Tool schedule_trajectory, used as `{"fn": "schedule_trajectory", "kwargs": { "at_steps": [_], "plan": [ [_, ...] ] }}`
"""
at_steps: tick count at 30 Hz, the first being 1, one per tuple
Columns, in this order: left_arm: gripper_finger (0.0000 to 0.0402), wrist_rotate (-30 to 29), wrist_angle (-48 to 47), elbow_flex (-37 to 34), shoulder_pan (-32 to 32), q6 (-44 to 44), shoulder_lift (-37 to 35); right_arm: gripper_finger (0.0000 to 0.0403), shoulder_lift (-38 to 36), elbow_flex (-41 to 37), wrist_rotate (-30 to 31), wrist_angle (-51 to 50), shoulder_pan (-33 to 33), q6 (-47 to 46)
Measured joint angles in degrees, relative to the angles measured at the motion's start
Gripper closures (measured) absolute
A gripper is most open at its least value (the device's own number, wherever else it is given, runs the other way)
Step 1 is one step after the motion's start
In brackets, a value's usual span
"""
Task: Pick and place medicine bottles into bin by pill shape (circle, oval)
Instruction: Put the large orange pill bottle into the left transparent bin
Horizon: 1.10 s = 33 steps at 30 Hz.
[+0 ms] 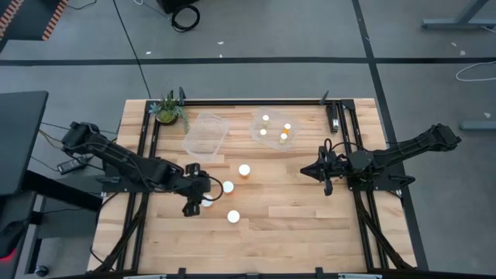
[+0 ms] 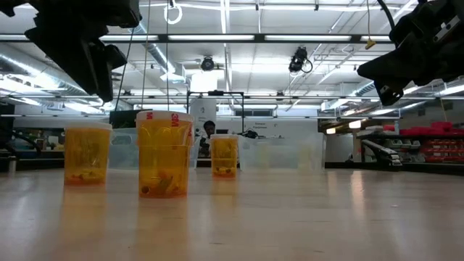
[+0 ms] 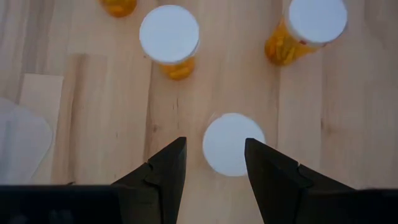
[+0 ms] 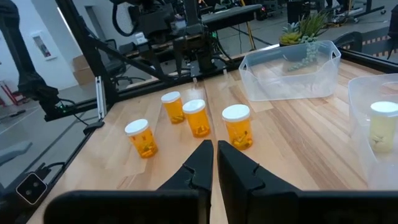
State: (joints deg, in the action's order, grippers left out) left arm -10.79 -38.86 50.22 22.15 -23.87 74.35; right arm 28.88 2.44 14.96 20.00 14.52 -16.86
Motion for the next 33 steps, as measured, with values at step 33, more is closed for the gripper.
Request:
{"fn": "schedule_trajectory", "kwargs": {
  "at_steps": [33],
  "plan": [
    [0.0165, 4.93, -7.90, 10.89, 0.90, 5.05, 11.08, 0.0372, 0.07, 0.00, 0.00, -0.54, -0.02, 0.00]
  ]
}}
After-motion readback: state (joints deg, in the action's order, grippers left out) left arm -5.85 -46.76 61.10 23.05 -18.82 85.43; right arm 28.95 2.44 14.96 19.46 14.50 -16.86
